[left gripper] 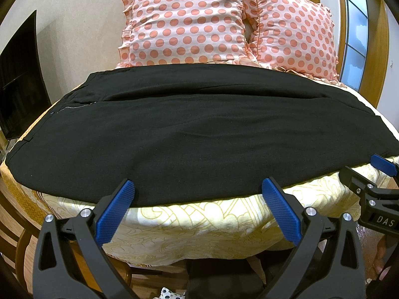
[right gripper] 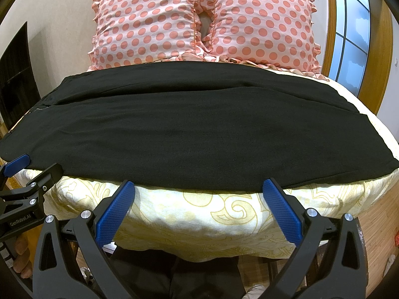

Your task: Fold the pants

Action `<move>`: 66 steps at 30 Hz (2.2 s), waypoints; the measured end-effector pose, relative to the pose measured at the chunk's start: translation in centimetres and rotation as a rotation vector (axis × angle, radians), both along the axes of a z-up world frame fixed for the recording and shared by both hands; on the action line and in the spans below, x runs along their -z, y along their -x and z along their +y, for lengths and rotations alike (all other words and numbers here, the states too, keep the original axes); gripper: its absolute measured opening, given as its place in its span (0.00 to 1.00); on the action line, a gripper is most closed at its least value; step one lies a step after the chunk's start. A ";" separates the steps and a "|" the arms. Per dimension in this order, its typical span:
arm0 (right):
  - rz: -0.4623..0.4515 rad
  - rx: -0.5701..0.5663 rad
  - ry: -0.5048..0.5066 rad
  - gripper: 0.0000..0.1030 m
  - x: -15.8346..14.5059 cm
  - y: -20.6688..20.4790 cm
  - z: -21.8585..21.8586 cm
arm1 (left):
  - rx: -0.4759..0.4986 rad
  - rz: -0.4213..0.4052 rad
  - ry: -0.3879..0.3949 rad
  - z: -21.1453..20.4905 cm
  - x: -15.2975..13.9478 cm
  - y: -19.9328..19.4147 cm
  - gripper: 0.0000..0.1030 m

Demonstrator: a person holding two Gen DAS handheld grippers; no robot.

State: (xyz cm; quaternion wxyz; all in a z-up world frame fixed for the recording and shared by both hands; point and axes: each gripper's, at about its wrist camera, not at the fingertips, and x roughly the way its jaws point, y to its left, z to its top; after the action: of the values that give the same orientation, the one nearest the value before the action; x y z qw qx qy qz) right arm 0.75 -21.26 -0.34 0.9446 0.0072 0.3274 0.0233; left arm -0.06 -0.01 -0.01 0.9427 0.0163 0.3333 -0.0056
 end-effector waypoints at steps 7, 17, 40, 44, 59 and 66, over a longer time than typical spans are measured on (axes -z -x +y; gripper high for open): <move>-0.001 0.000 0.000 0.99 0.0 0.0 0.0 | 0.000 -0.001 0.000 0.0 0.0 0.0 0.98; -0.002 0.000 0.000 0.99 -0.1 0.0 0.0 | 0.000 -0.001 0.000 0.0 0.0 0.0 0.98; -0.083 -0.109 -0.302 0.99 -2.9 0.0 -6.0 | 0.049 -0.014 0.064 0.8 -2.5 0.2 0.98; -0.105 0.021 -0.349 0.99 -5.8 -3.1 -11.1 | 0.035 -0.084 0.140 2.7 -5.0 -1.1 0.98; 0.091 0.614 -0.189 0.83 -8.3 -26.3 -27.4 | -0.109 -0.086 0.096 6.0 -5.5 -12.7 0.98; 0.244 0.775 -0.208 0.61 -4.1 -34.8 -31.5 | -0.063 -0.022 0.133 6.0 -4.3 -13.8 0.98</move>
State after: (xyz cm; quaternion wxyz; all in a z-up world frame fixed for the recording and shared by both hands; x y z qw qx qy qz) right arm 35.52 -52.81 3.78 0.8321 0.2279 0.4057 -0.3017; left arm 13.73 6.04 4.25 0.9450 -0.0566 0.3221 0.0022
